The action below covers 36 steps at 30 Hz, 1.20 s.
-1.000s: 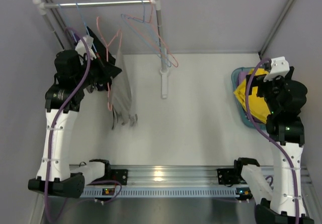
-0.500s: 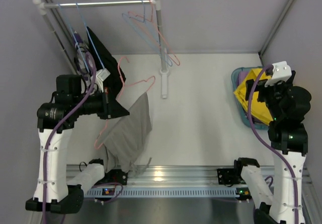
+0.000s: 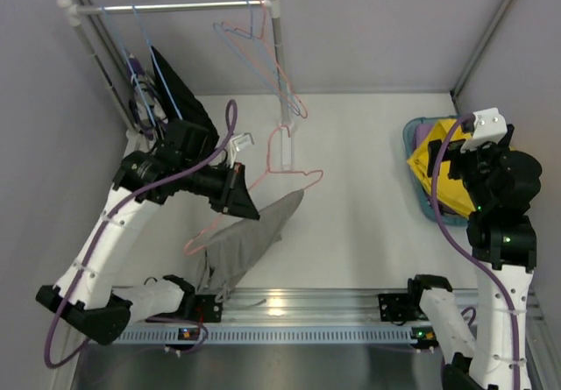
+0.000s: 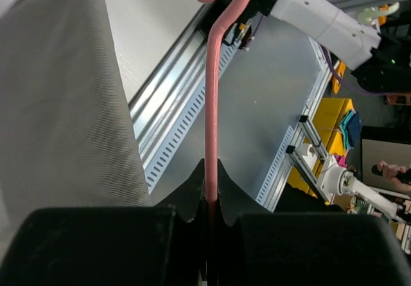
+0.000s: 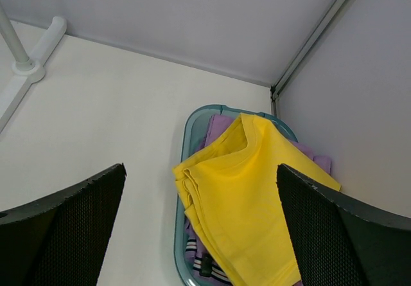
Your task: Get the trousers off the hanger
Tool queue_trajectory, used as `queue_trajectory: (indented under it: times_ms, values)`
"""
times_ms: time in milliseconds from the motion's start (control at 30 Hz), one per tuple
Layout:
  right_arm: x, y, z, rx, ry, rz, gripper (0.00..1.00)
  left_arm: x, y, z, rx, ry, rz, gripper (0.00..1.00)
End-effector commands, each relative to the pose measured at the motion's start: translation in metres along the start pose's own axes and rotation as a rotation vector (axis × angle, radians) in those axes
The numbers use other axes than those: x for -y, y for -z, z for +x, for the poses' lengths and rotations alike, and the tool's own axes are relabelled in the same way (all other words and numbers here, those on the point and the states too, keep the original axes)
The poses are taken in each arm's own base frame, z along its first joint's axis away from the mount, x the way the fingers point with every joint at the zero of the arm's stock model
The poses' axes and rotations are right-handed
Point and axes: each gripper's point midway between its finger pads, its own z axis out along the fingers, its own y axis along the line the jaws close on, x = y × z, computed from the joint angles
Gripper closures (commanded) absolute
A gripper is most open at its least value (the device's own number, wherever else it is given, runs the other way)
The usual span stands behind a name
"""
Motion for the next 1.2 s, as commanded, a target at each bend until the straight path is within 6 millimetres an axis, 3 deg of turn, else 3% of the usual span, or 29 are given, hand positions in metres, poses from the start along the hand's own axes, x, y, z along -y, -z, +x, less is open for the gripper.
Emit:
queue_trajectory:
  times_ms: [0,67,100,133,167,200,233,267,300,333,367,400,500,667,800,1033,1167]
  values:
    - [0.002,0.007,-0.016,0.028,0.024,0.002,0.01,0.003,-0.021,-0.058,0.104,-0.062,-0.021,1.0]
    - [0.002,0.007,-0.013,0.019,0.024,0.004,0.0,0.021,-0.03,-0.076,0.139,-0.122,-0.027,1.0]
    - [0.002,0.007,-0.012,0.017,0.025,0.007,0.0,0.014,-0.042,-0.093,0.169,-0.105,-0.081,1.0]
    - [0.002,0.008,-0.011,0.013,0.025,0.009,0.01,0.025,-0.054,-0.096,0.159,-0.127,-0.072,1.0]
    - [0.001,0.007,-0.008,0.01,0.026,0.005,0.0,0.039,-0.052,-0.111,0.199,-0.154,-0.067,1.0]
    - [0.001,0.008,-0.007,0.01,0.026,0.005,0.01,0.034,-0.058,-0.126,0.243,-0.15,-0.138,1.0]
    - [0.0,0.008,-0.005,0.008,0.025,0.001,0.01,0.032,-0.083,-0.129,0.214,-0.11,-0.178,1.0]
    - [-0.002,0.009,-0.003,0.008,0.025,-0.004,0.0,0.048,-0.078,-0.149,0.277,-0.13,-0.182,1.0]
    - [-0.007,0.01,-0.003,0.016,0.025,-0.027,0.01,0.042,-0.097,-0.16,0.285,-0.09,-0.224,1.0]
    - [-0.01,0.011,-0.003,0.023,0.027,-0.046,0.01,0.046,-0.102,-0.17,0.309,-0.079,-0.22,1.0]
    - [-0.016,0.014,0.001,0.035,0.031,-0.066,0.0,0.06,-0.099,-0.186,0.359,-0.076,-0.198,1.0]
    - [-0.026,0.016,0.001,0.052,0.04,-0.117,0.01,0.056,-0.114,-0.195,0.361,-0.03,-0.205,1.0]
    - [-0.049,0.023,0.011,0.085,0.065,-0.226,0.0,0.07,-0.124,-0.232,0.466,0.018,-0.16,1.0]
    - [-0.095,0.044,0.024,0.129,0.081,-0.464,0.0,0.093,-0.119,-0.288,0.708,0.021,-0.086,1.0]
    - [-0.112,0.045,0.046,0.096,0.071,-0.55,0.0,0.106,-0.124,-0.301,0.748,0.098,0.006,1.0]
    - [-0.124,0.017,0.08,0.089,0.007,-0.581,0.0,0.115,-0.127,-0.304,0.742,0.188,0.073,1.0]
    - [-0.129,0.007,0.069,0.188,-0.013,-0.582,0.01,0.12,-0.123,-0.306,0.752,0.212,0.098,1.0]
